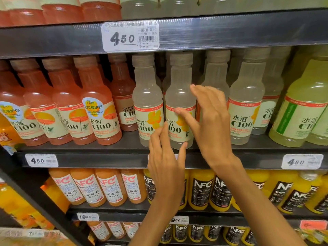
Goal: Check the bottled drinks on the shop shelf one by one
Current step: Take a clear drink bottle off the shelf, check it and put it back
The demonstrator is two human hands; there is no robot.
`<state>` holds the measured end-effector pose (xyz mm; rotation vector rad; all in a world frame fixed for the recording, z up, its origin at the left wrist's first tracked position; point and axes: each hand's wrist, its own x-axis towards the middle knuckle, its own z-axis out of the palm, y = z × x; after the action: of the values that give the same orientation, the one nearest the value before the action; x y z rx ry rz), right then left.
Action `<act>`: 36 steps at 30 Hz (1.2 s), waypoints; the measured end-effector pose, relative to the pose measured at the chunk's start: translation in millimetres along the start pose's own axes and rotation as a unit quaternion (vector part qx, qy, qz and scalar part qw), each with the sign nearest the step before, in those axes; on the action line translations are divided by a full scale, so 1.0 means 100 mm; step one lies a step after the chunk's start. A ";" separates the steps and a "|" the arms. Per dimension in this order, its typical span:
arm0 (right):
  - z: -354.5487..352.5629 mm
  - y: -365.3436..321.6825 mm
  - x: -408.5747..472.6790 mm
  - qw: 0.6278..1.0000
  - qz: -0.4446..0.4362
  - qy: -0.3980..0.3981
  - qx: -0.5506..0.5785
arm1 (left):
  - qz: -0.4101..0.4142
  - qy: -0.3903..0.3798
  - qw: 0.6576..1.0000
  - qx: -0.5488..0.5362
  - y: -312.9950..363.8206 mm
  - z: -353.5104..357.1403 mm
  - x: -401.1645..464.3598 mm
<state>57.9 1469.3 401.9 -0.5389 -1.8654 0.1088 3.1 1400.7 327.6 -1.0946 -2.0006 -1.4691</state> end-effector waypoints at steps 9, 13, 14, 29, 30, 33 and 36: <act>0.11 0.03 0.02 0.997 -0.015 0.030 -0.067 | 0.010 -0.013 0.999 0.030 0.07 0.06 0.03; 0.07 0.08 0.03 0.998 0.002 0.044 -0.046 | -0.006 -0.016 1.000 -0.001 0.09 0.01 -0.01; 0.03 0.11 0.05 0.997 0.019 0.068 -0.034 | -0.009 -0.017 1.000 -0.012 0.09 -0.01 -0.01; -0.15 0.17 0.30 0.993 0.100 0.062 -0.023 | -0.008 -0.071 0.988 -0.136 0.27 0.03 -0.01; -0.19 0.16 0.29 0.993 0.104 0.062 0.010 | -0.013 -0.077 0.986 -0.144 0.27 0.02 -0.02; -0.34 0.09 0.23 0.986 0.108 0.078 0.096 | -0.023 -0.100 0.981 -0.162 0.26 0.00 -0.06; -0.46 0.03 0.15 0.974 0.121 0.019 0.191 | -0.020 -0.141 0.973 -0.180 0.28 -0.04 -0.09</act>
<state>97.2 1469.7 430.5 -0.4913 -1.6783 0.6036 30.3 1397.5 338.7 -1.4927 -1.9920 -1.8356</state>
